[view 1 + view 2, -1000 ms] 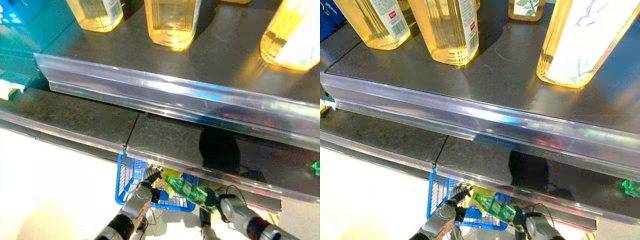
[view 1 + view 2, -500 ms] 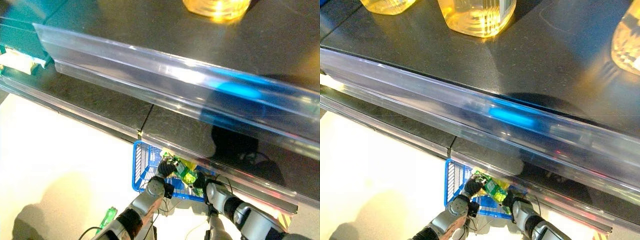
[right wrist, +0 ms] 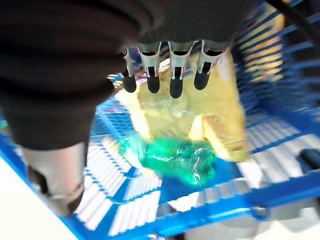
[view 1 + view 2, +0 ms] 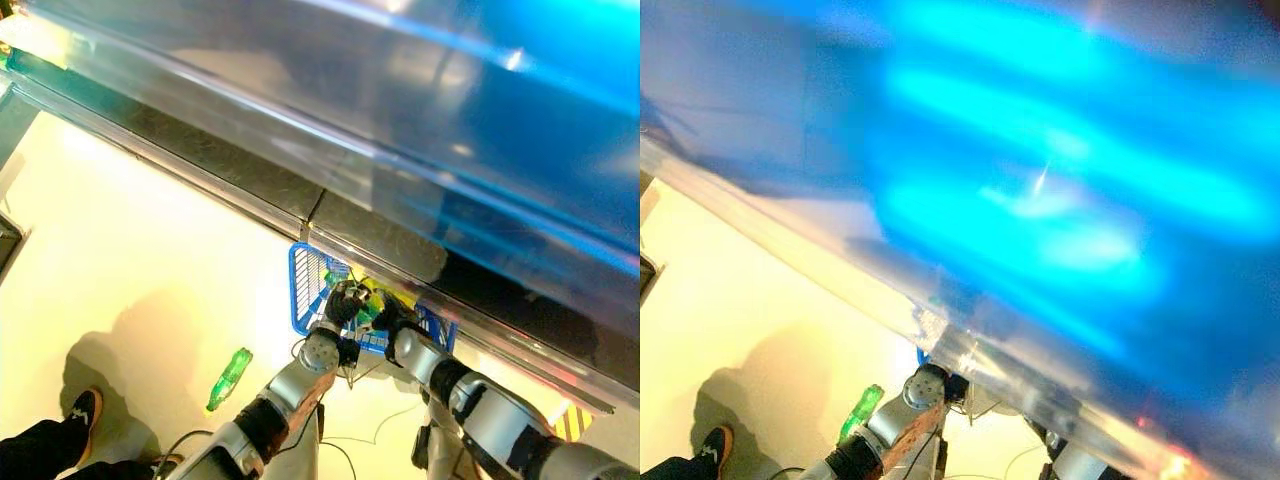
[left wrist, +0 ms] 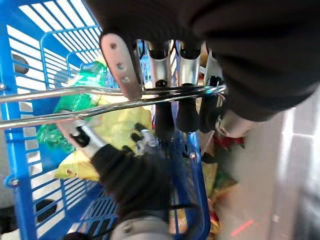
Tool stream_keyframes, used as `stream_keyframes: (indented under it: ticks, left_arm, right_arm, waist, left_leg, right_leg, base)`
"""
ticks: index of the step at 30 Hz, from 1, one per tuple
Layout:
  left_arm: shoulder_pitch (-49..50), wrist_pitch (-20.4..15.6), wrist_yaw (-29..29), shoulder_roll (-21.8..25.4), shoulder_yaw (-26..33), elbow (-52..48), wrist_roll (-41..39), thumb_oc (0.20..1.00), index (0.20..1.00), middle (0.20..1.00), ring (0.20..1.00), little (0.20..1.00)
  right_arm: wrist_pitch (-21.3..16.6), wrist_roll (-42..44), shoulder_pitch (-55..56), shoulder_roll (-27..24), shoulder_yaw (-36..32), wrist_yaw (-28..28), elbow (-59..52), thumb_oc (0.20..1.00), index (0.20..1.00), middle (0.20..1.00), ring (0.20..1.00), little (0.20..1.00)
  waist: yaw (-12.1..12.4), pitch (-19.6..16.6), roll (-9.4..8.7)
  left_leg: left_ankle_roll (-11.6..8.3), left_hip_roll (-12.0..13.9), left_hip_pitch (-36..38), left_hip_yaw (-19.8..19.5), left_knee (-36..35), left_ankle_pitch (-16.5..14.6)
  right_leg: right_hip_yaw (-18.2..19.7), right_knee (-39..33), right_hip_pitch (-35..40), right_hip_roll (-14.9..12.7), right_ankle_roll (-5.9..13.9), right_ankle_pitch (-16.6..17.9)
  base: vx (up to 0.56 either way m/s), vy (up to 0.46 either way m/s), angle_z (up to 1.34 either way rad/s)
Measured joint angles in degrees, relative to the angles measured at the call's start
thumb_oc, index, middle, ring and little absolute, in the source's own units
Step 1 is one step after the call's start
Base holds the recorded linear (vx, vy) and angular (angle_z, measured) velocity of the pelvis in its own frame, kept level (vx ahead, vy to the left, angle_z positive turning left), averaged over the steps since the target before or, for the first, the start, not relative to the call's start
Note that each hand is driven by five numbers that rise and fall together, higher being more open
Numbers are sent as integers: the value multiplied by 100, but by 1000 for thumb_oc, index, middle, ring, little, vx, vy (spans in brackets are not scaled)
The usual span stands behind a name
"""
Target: Pick up the snacks into the basket
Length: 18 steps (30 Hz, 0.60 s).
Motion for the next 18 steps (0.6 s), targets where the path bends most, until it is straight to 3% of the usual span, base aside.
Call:
stream_keyframes:
  ticks: [7,10,14,18]
  left_arm:
    - [154,21,-17,2,237,457,-79,200,200,200,200,200]
    - [419,16,10,67,717,934,-57,200,200,200,200,200]
    - [741,34,19,72,1396,1601,100,200,200,200,200,200]
    - [995,16,-64,107,1848,2139,397,200,200,200,200,200]
  right_arm:
    - [-153,200,978,-220,-122,73,-444,1000,1000,1000,1000,1000]
    - [-262,446,1782,-591,-599,138,-678,1000,1000,1000,1000,1000]
    - [-320,699,2283,-967,-1237,232,-618,1000,1000,1000,1000,1000]
    - [-343,751,2688,-1155,-1687,306,-449,1000,1000,1000,1000,1000]
  waist:
    - [-183,38,-83]
    - [-464,48,-176]
    - [-649,32,-278]
    - [-662,-20,-350]
  left_leg:
    - [5,-3,396,14,-35,2]
    - [-7,17,685,28,-29,10]
    - [-17,64,1074,134,-112,29]
    - [-33,140,1535,274,-287,18]
  right_leg:
    - [1,0,379,-7,7,-6]
    - [48,0,637,18,4,-6]
    - [140,-3,913,53,25,-34]
    - [236,-2,1208,106,2,-69]
  base:
    - [0,1,0]
    - [25,-51,-8]
    - [72,-52,-14]
    - [154,-71,-14]
